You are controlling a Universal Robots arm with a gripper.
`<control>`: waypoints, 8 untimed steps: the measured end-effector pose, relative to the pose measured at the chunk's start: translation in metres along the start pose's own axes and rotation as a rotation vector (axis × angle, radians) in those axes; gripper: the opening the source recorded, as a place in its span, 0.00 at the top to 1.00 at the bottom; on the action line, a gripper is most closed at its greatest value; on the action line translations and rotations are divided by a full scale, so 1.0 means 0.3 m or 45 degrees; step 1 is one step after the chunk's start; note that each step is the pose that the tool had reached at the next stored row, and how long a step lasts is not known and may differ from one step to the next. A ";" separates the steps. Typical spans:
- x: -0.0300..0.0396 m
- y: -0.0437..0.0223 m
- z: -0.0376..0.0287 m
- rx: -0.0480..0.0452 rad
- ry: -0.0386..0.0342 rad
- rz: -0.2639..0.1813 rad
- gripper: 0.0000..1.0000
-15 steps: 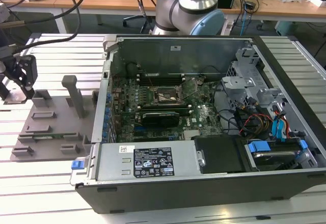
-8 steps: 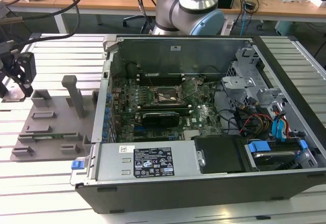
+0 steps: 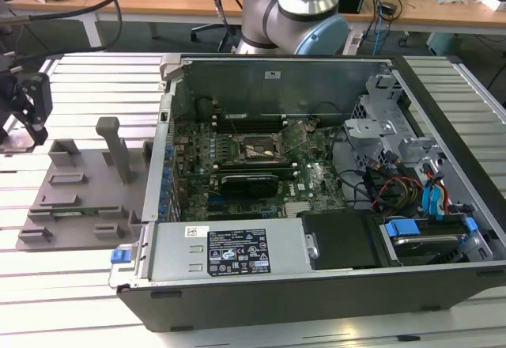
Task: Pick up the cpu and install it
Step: 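Pick up the cpu and move it towards the insertion slot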
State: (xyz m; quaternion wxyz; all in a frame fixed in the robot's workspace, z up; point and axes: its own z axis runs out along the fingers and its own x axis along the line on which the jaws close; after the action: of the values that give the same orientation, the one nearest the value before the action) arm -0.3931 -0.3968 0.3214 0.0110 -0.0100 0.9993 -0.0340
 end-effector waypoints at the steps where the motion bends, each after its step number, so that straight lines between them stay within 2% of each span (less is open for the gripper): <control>1: 0.000 0.000 -0.004 0.000 -0.0001 0.000 0.45; 8: -0.001 -0.002 -0.036 0.000 -0.0002 0.000 0.45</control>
State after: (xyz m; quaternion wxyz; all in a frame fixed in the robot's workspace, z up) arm -0.3931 -0.3968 0.3321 0.0111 -0.0099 0.9993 -0.0340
